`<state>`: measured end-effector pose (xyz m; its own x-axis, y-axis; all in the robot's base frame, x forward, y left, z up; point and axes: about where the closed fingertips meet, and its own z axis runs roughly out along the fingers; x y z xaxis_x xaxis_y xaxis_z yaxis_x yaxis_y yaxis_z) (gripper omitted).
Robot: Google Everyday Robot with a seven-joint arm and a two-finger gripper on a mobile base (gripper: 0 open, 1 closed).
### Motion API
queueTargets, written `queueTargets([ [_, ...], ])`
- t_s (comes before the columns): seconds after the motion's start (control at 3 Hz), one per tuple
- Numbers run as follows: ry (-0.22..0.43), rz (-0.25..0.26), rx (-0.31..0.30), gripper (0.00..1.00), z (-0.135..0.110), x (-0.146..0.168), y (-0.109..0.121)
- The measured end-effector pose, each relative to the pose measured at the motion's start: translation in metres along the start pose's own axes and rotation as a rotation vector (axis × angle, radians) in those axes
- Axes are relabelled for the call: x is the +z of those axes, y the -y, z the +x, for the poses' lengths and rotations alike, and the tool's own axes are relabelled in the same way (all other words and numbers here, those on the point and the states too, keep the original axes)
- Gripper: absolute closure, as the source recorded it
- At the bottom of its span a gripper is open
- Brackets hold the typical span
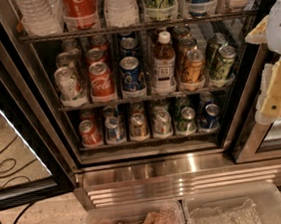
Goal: Pick redbull can from top shelf of fridge
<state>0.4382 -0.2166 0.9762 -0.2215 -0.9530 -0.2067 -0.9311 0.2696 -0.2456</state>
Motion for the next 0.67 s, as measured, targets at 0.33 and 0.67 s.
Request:
queueTargets([
  [0.33, 0.000, 0.000, 0.001, 0.00, 0.0000, 0.0000, 0.0000],
  [0.67, 0.023, 0.047, 0.065, 0.00, 0.0006, -0.0037, 0.0035],
])
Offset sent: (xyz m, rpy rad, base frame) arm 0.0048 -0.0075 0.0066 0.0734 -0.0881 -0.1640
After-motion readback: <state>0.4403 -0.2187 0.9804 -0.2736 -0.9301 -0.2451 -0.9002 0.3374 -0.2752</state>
